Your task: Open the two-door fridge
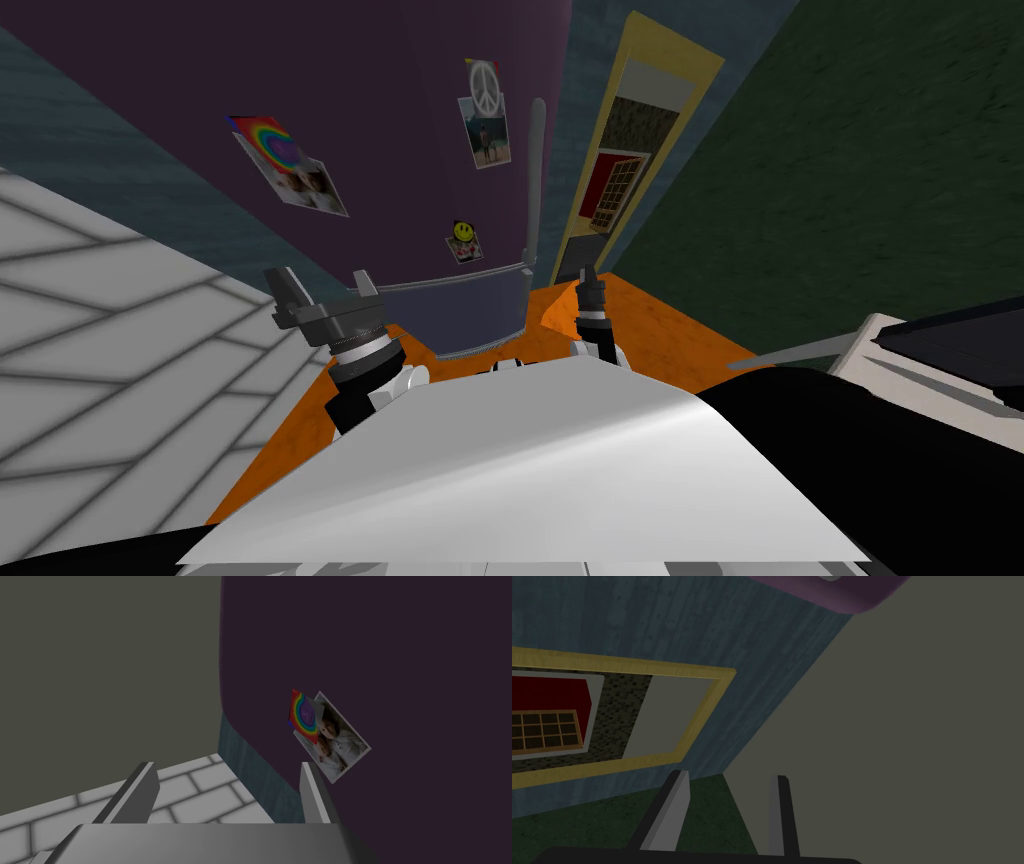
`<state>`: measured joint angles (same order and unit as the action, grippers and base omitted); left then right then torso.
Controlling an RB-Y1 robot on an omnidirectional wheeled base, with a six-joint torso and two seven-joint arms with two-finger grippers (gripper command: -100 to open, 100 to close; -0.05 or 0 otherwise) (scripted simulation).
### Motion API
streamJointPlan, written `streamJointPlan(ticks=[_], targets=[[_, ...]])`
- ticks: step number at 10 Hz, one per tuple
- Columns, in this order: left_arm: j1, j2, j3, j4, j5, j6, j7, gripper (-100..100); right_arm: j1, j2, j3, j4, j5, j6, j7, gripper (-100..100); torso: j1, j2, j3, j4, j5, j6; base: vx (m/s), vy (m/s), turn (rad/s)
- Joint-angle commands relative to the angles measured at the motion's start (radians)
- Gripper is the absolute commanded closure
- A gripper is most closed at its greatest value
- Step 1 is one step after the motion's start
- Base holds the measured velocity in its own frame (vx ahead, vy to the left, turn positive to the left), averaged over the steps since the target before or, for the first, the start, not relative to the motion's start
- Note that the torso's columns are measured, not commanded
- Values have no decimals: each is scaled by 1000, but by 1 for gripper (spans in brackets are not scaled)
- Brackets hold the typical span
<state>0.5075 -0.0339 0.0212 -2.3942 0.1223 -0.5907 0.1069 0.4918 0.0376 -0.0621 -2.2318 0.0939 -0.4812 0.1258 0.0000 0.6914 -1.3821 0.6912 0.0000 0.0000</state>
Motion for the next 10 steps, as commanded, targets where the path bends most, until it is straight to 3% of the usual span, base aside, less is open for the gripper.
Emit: streamJointPlan(ticks=[1, 5, 10], targets=[[-3, 72, 0, 16, 3, -4, 1, -100, 0, 0, 0, 0, 0, 0, 0, 0, -1, 33, -69, 33, 0, 0, 29, -50, 8], [-14, 156, 1, 69, 13, -17, 6, -100, 0, 0, 0, 0, 0, 0, 0, 0, -1, 45, -95, 46, 0, 0, 48, -98, 14], [-36, 210, 4, 180, 34, -46, 17, -100, 0, 0, 0, 0, 0, 0, 0, 0, -5, 45, -95, 46, -1, 0, 78, -186, 22]])
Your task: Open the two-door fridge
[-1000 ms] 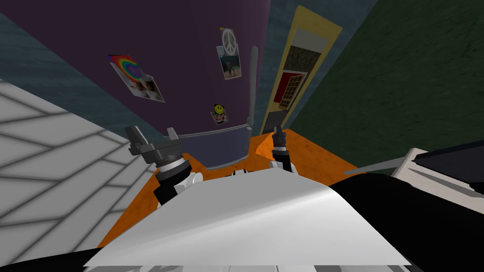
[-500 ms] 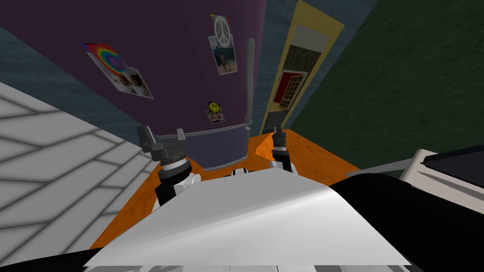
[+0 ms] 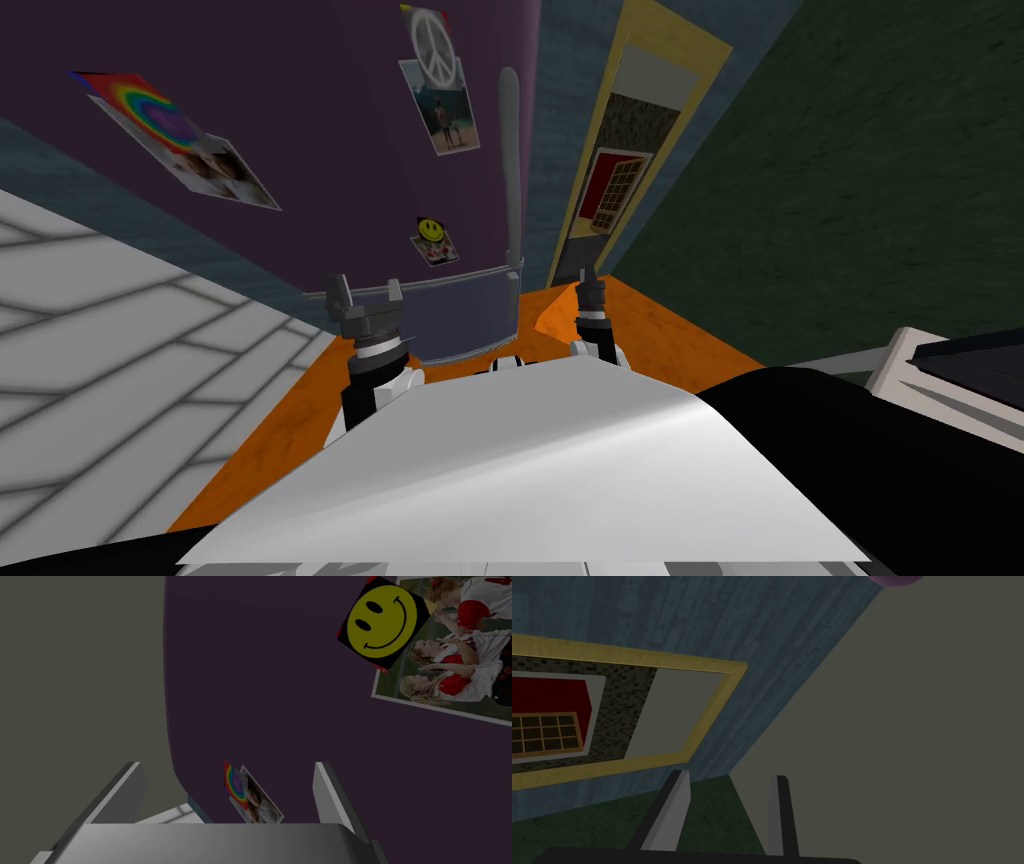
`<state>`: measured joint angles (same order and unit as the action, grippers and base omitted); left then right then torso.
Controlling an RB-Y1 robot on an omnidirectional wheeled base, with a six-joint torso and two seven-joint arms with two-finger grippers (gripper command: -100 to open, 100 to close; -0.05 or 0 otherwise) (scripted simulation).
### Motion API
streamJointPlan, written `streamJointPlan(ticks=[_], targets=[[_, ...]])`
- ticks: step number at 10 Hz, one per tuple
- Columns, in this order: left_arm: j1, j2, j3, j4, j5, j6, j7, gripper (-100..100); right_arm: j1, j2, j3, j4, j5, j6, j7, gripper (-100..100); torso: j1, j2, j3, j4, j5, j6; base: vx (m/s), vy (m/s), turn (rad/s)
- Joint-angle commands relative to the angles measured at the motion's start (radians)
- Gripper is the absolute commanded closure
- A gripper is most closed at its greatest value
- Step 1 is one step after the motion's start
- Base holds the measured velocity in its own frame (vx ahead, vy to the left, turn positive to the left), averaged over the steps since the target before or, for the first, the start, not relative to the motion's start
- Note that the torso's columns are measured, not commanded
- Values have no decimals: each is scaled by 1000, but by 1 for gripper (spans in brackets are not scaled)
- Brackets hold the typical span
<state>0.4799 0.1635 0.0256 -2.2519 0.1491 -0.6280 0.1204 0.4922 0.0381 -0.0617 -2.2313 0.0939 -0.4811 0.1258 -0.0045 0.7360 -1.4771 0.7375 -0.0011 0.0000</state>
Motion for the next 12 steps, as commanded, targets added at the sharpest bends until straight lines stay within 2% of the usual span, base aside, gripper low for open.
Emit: streamJointPlan(ticks=[1, 3, 7, 12], targets=[[-13, 16, 0, 57, 10, -14, 5, -100, 0, 0, 0, 0, 0, 0, 0, 0, 1, 0, 0, 0, 0, 0, 66, -193, 26], [-20, 20, 0, 92, 17, -23, 8, -100, 0, 0, 0, 0, 0, 0, 0, 0, 9, 4, 2, 1, 2, 0, 69, -132, 14], [-36, 11, 2, 171, 32, -45, 16, -100, 0, 0, 0, 0, 0, 0, 0, 0, 1, 1, 0, 0, 0, 0, 76, -154, 21], [-57, -3, 4, 278, 54, -77, 27, -100, 0, 0, 0, 0, 0, 0, 0, 0, 3, 0, 0, 0, 1, 0, 75, -200, 23]])
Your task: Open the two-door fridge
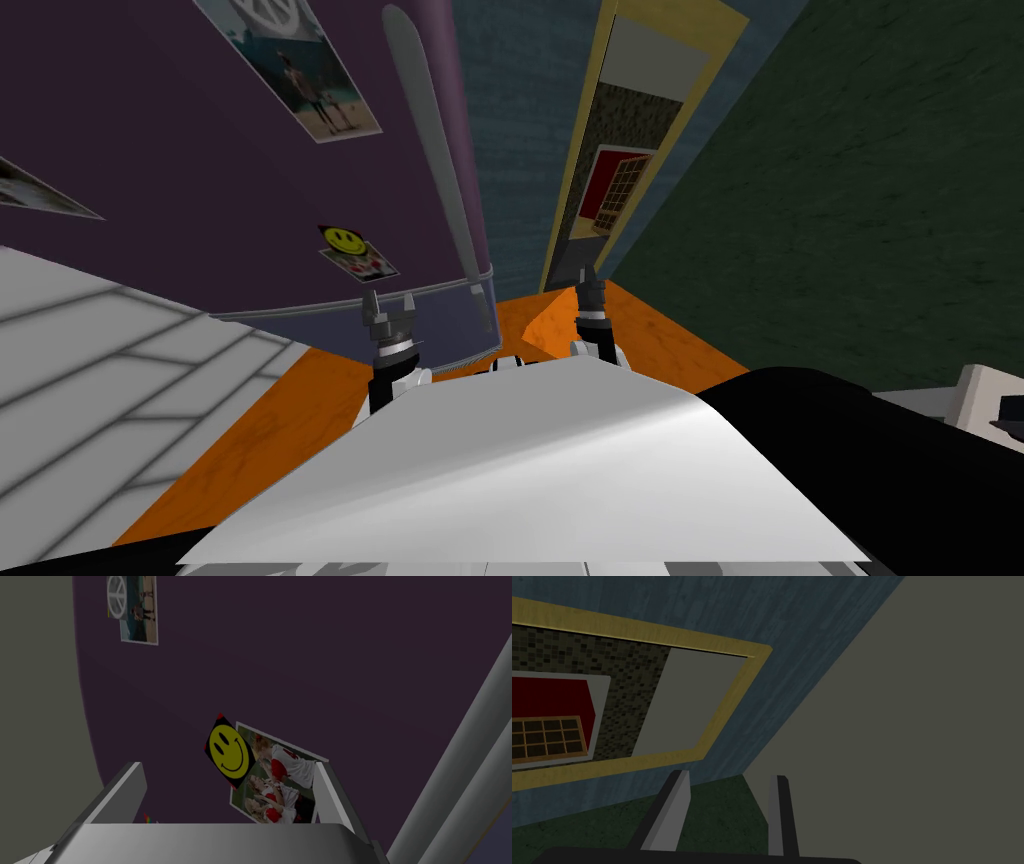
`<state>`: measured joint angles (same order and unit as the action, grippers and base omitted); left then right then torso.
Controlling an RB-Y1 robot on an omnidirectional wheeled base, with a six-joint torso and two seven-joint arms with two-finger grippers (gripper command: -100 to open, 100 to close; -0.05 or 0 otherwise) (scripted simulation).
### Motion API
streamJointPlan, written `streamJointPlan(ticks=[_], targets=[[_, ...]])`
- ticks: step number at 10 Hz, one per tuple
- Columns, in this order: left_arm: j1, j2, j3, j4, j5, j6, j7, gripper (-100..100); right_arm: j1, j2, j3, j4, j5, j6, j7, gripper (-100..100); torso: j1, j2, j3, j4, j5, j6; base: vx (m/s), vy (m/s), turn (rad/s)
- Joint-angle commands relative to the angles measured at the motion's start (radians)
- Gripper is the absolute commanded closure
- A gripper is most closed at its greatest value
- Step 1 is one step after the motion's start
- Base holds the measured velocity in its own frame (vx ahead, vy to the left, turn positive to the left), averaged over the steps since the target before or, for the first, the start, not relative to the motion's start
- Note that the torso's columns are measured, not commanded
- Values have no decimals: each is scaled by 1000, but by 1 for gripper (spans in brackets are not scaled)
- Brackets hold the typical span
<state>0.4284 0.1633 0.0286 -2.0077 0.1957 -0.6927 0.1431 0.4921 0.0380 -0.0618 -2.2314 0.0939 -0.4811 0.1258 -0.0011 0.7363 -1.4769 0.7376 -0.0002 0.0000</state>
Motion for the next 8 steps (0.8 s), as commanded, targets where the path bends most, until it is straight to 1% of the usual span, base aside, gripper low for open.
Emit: streamJointPlan(ticks=[1, 2, 6, 7, 8], targets=[[-9, -5, 2, 51, 11, -17, 6, -100, 0, 0, 0, 0, 0, 0, 0, 0, 2, 0, 0, 0, 0, 0, 73, -156, 20], [-12, -7, 2, 69, 15, -23, 8, -100, 0, 0, 0, 0, 0, 0, 0, 0, 4, 2, 1, 0, 1, 0, 55, -168, 13], [-27, -20, 4, 143, 31, -46, 16, -100, 0, 0, 0, 0, 0, 0, 0, 0, 2, 1, 0, 0, 0, 0, 67, -167, 21], [-31, -25, 4, 161, 35, -52, 18, -100, 0, 0, 0, 0, 0, 0, 0, 0, 1, 1, 0, 0, 0, 0, 67, -168, 24], [-38, -41, 5, 195, 42, -63, 22, -100, 0, 0, 0, 0, 0, 0, 0, 0, 1, 2, 1, 0, 0, 0, 76, -199, 31]])
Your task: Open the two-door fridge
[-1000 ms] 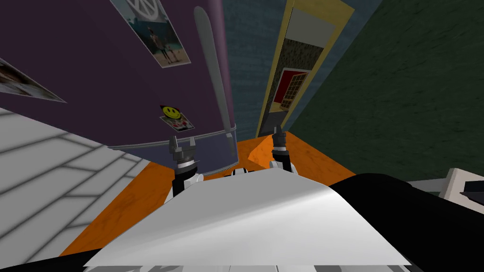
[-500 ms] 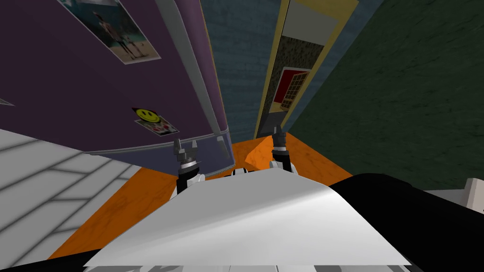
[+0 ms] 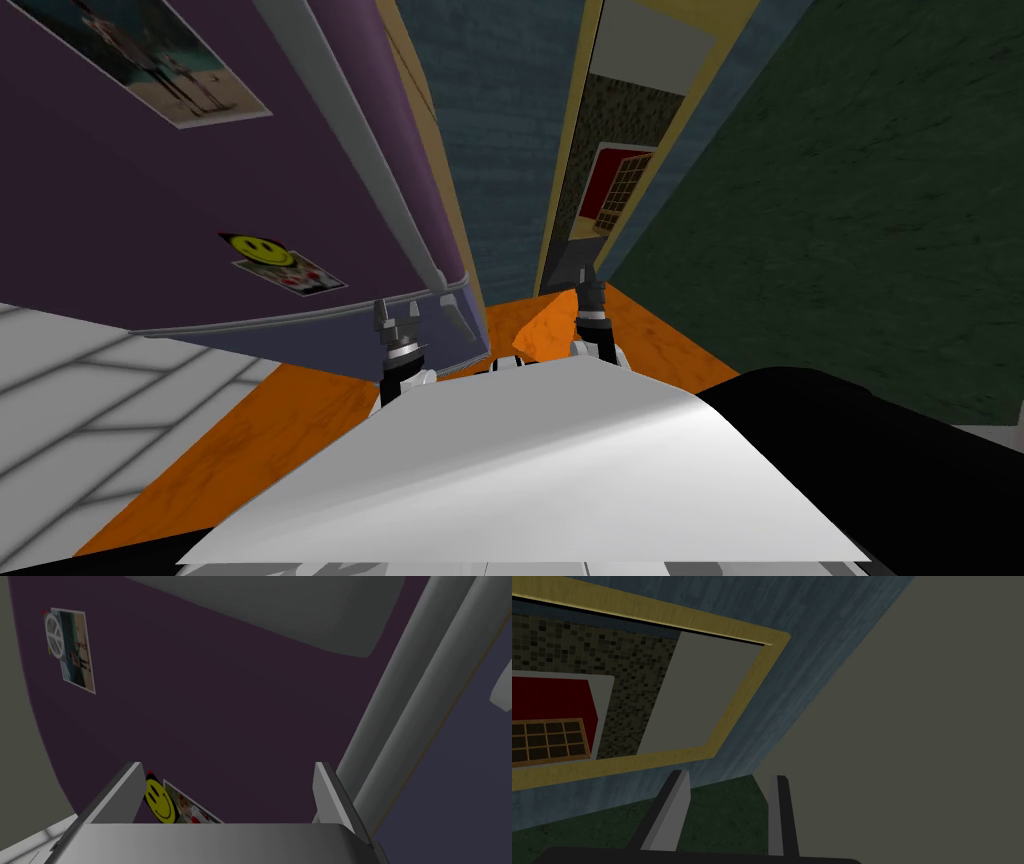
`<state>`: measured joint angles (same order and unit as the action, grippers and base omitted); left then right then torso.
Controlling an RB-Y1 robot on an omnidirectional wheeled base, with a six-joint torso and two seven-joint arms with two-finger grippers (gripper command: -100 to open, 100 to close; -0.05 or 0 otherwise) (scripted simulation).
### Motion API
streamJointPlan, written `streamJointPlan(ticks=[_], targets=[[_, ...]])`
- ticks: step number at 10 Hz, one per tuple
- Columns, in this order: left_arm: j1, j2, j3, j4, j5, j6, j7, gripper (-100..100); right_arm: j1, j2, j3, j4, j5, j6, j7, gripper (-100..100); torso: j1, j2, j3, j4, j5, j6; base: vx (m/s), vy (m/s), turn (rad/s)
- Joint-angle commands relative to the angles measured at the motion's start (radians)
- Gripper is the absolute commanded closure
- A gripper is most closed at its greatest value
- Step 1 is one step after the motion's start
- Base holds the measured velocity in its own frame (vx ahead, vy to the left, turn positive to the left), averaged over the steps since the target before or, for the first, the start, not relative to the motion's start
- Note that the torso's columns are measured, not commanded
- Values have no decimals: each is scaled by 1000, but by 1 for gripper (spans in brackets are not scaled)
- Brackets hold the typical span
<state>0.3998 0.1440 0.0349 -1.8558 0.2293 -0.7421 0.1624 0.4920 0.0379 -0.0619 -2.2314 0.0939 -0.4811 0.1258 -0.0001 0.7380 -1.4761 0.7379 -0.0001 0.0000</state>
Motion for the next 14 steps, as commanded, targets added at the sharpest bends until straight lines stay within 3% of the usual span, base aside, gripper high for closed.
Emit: streamJointPlan(ticks=[1, 5, 6, 10, 11, 12, 14], targets=[[-12, -32, -1, 59, 12, -18, 4, -100, 0, 0, 0, 0, 0, 0, 0, 0, -2, 0, 0, 0, 0, 0, 94, -220, 24], [-22, -112, 0, 108, 23, -34, 10, -100, 0, 0, 0, 0, 0, 0, 0, 0, 1, -1, 0, -2, 2, 4, 53, -151, 27], [-26, -100, 6, 102, 23, -36, 7, -100, 0, 0, 0, 0, 0, 0, 0, 0, 1, -4, -2, -3, 2, 5, 10, -31, 10], [-71, -123, 48, 51, 35, 54, -34, -100, 0, 0, 0, 0, 0, 0, 0, 0, 3, -2, -1, 0, 0, 0, -19, 13, -74], [-61, -121, 38, 64, 33, 42, -27, -100, 0, 0, 0, 0, 0, 0, 0, 0, 4, -5, -3, 3, -2, 1, -22, 1, -13], [-51, -114, 29, 74, 30, 14, -16, 100, 0, 0, 0, 0, 0, 0, 0, 0, 2, -5, -3, 1, -1, 0, 16, 2, 87], [-36, -107, 16, 91, 26, -17, -2, 100, 0, 0, 0, 0, 0, 0, 0, 0, 0, -1, -2, 3, -2, -2, 27, -20, 73]])
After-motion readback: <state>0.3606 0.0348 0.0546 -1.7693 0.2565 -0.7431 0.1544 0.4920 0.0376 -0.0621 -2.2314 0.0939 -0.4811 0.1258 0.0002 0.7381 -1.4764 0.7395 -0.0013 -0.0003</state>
